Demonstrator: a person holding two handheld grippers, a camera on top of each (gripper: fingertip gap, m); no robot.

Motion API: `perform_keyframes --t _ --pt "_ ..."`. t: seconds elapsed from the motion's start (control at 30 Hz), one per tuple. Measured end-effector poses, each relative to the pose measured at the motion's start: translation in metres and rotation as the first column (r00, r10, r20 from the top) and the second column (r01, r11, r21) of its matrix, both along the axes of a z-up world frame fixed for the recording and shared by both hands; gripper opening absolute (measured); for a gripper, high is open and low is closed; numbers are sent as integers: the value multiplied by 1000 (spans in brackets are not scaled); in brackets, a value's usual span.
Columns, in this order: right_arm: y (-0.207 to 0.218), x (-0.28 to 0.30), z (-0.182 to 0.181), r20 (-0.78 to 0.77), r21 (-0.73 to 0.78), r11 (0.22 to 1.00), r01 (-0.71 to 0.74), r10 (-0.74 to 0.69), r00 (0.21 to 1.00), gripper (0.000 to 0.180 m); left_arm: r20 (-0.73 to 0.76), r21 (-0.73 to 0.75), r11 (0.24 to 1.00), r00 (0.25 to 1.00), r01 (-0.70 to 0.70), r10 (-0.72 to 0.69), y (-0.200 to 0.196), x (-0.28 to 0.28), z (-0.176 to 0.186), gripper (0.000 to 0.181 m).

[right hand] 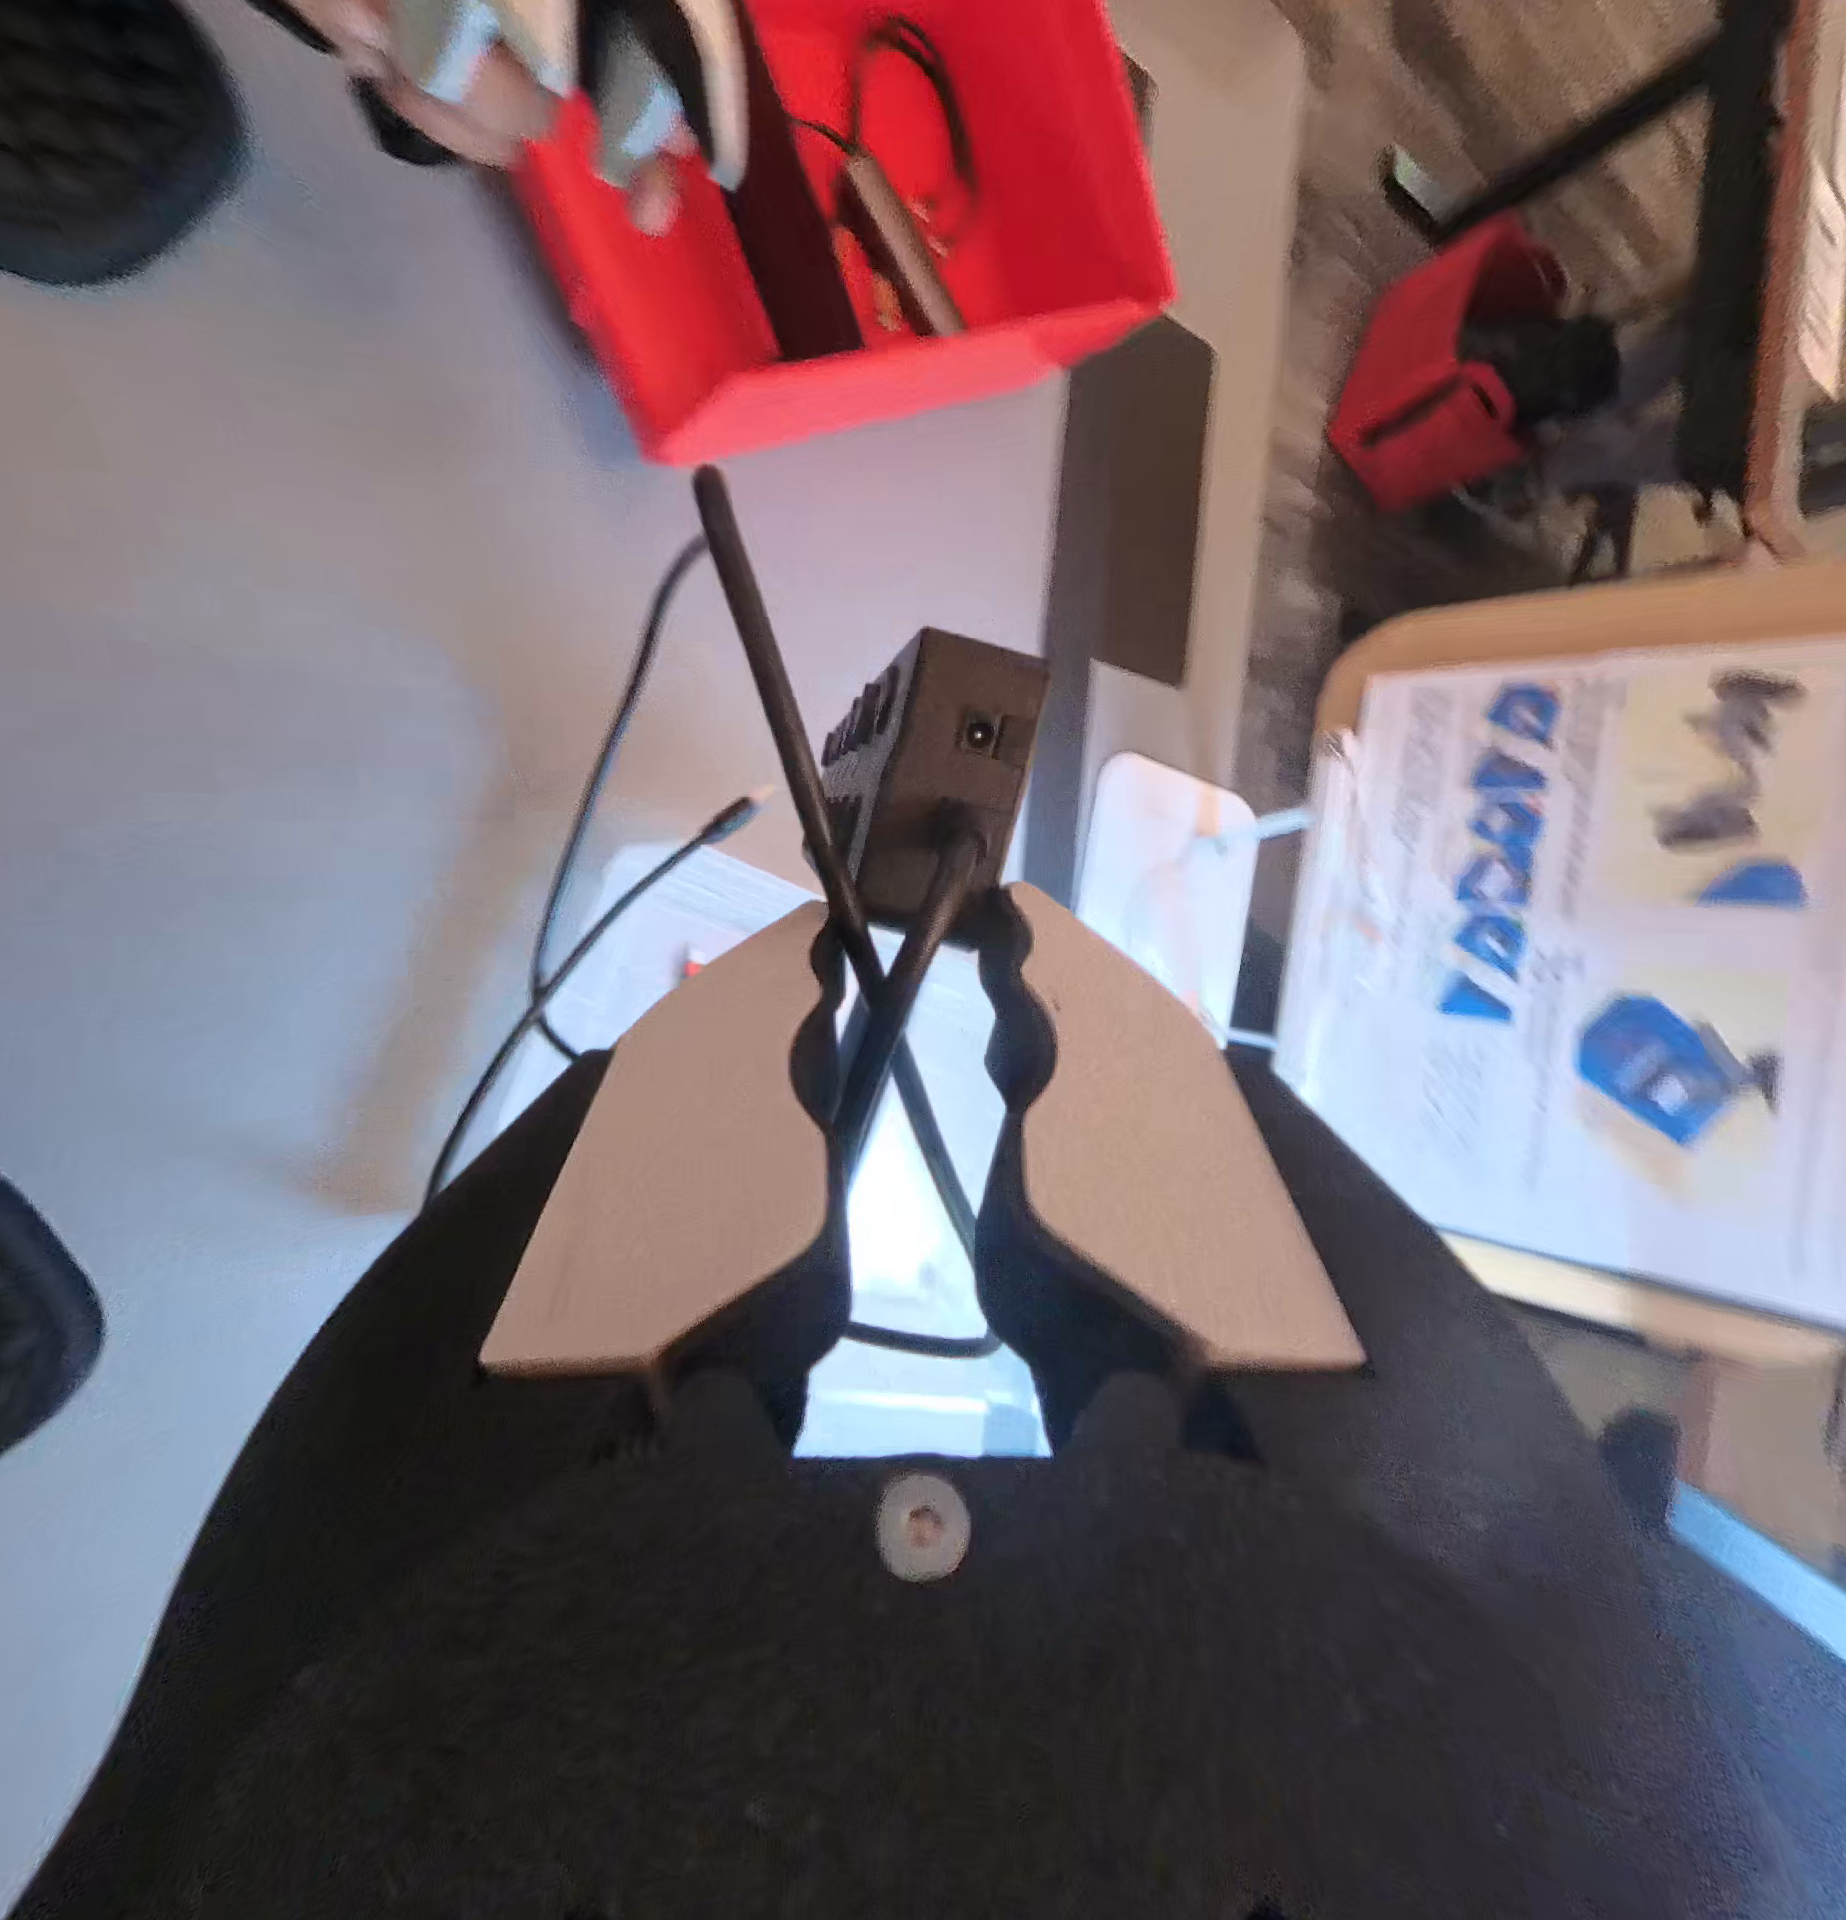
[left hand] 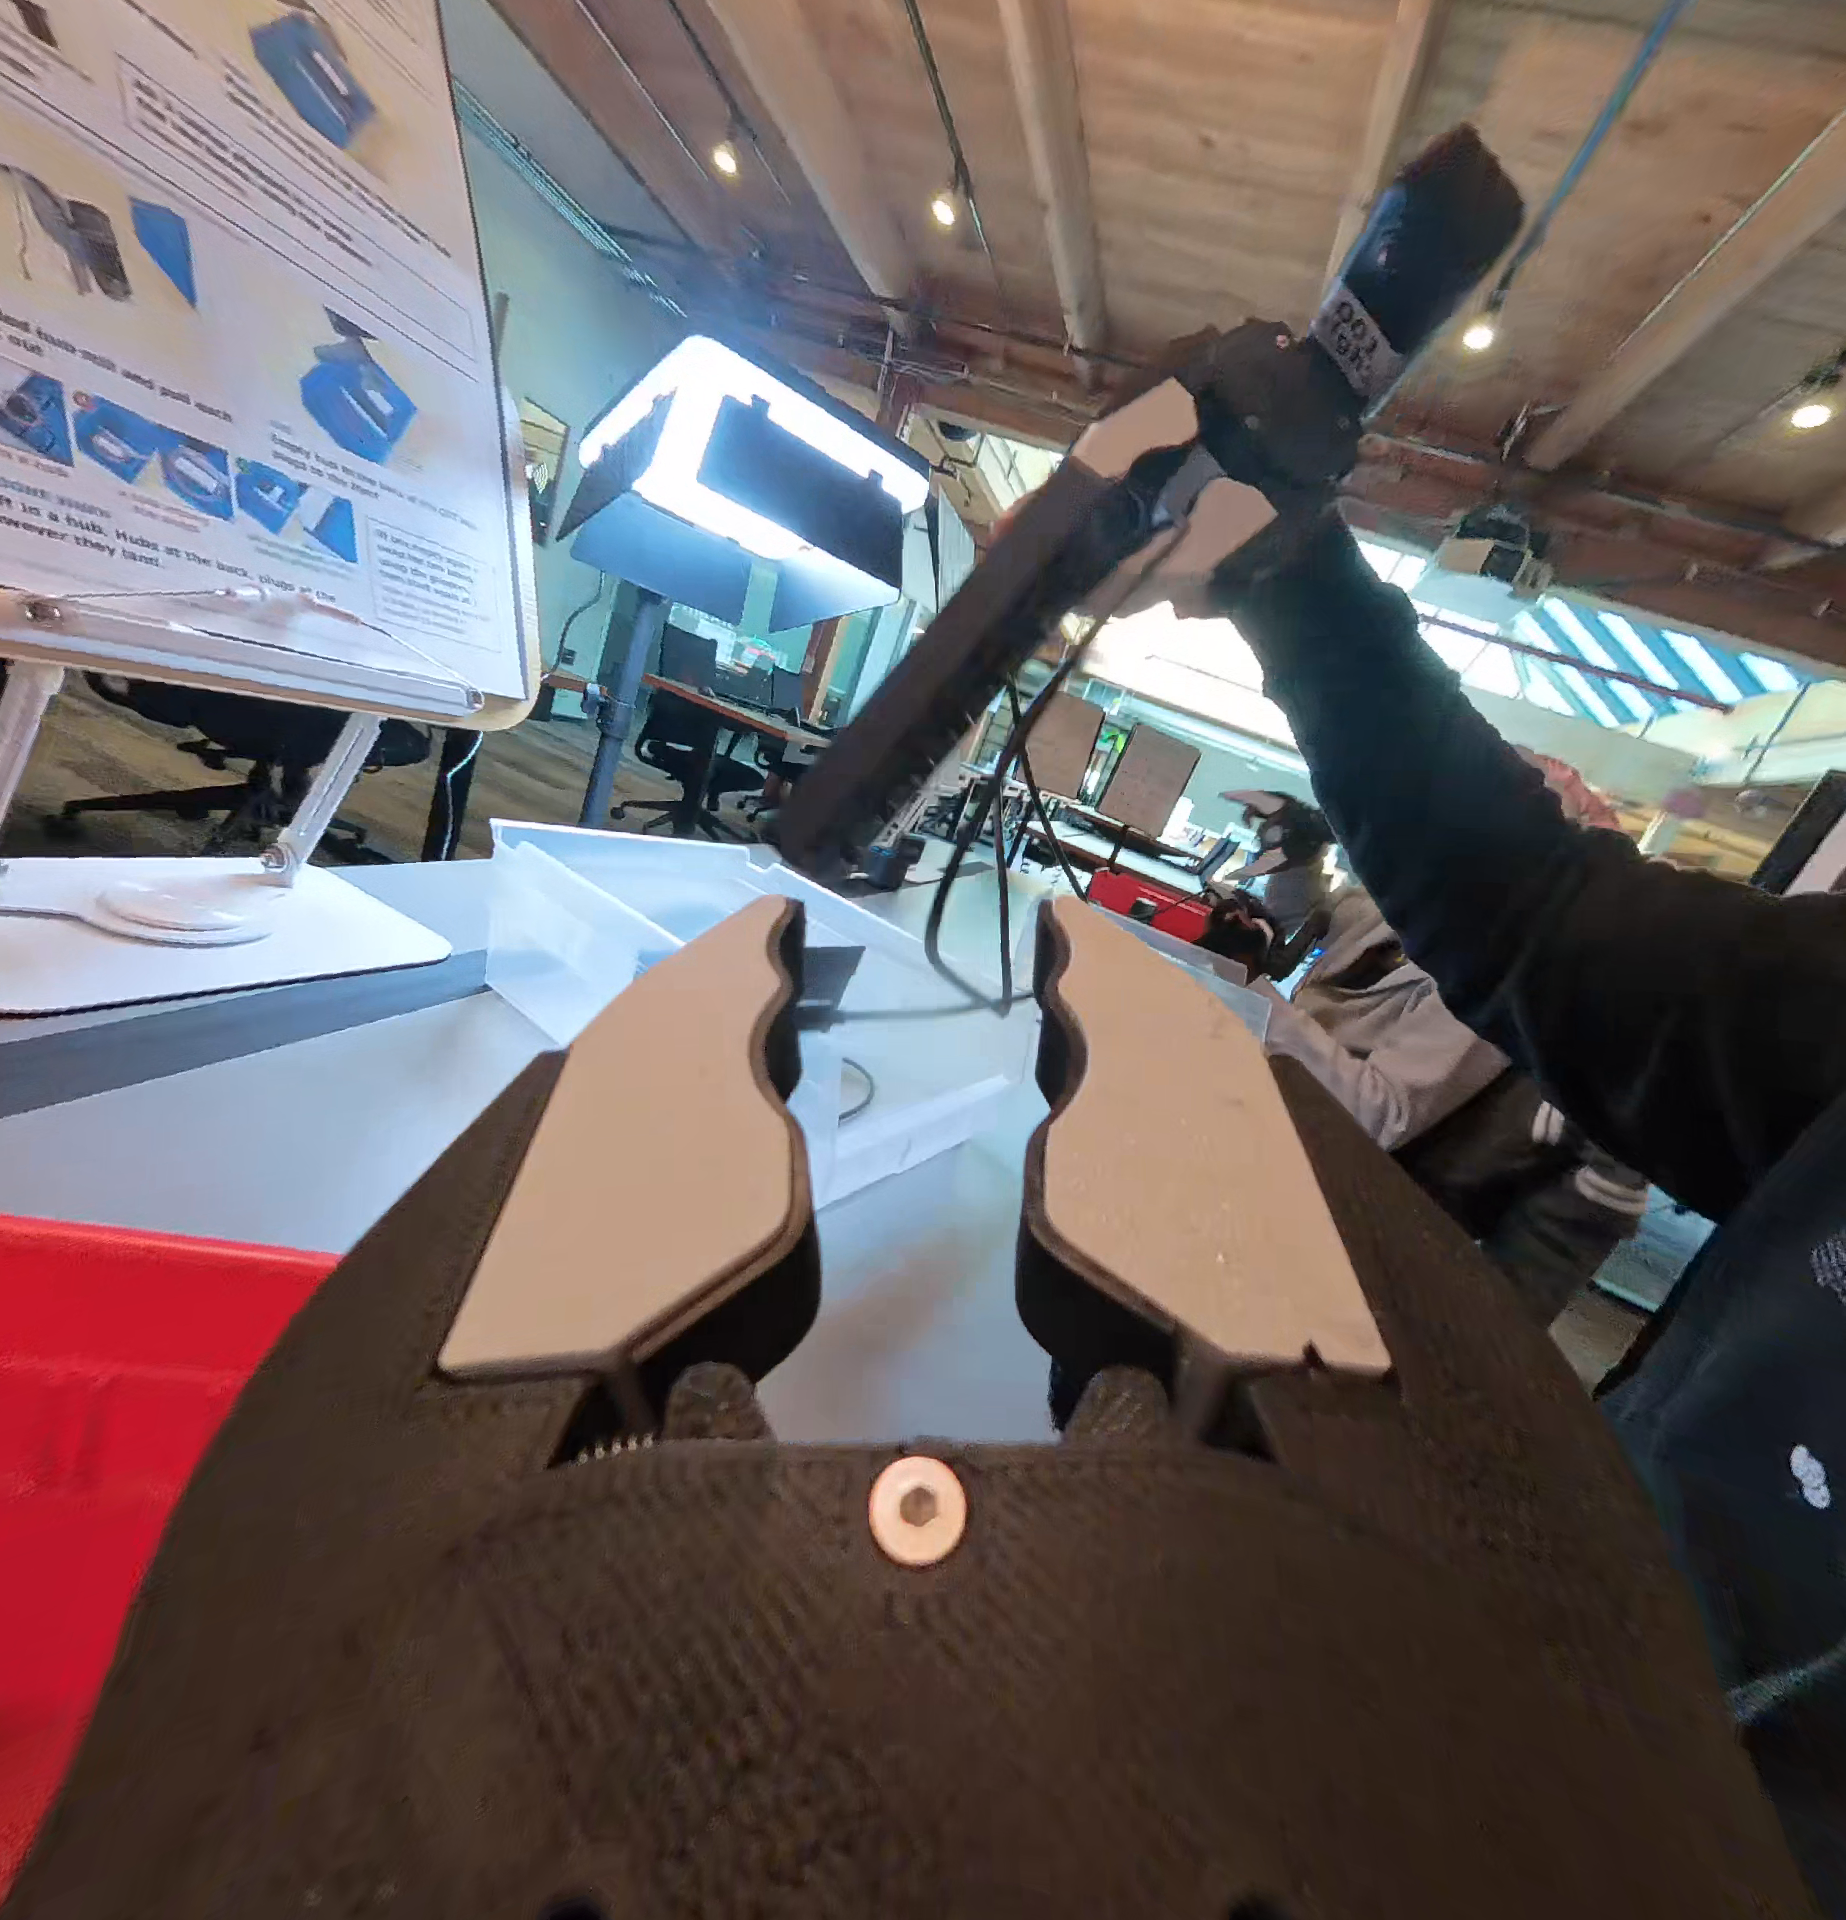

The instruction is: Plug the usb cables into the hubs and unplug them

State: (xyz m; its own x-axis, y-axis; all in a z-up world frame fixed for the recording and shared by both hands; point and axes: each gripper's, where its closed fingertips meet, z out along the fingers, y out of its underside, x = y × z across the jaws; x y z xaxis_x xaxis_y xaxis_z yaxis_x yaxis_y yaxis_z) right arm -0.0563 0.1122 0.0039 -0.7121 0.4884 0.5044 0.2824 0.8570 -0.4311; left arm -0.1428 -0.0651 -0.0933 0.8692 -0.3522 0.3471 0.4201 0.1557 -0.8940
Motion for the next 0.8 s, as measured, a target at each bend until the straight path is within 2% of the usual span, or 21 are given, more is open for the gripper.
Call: perform_keyframes --t 0.17,0.37,0.5,0.57,0.8 --pt "69 -20 15 4 55 983 178 -178 984 25 6 -26 1000 1000 14 -14 5 2 -8 40" --pt "138 -39 16 66 140 941 308 -319 945 25 -36 -94 995 999 22 -25 16 9 -24 40" --pt "166 -54 18 68 171 919 356 -372 926 25 -53 -141 989 998 32 -39 22 12 -36 39" --pt "173 -61 1 74 169 918 359 -375 924 25 -64 -161 986 997 38 -49 25 15 -41 39" --pt "182 -59 -97 215 147 928 341 -367 905 25 -119 -222 972 987 79 -107 30 32 -50 37"
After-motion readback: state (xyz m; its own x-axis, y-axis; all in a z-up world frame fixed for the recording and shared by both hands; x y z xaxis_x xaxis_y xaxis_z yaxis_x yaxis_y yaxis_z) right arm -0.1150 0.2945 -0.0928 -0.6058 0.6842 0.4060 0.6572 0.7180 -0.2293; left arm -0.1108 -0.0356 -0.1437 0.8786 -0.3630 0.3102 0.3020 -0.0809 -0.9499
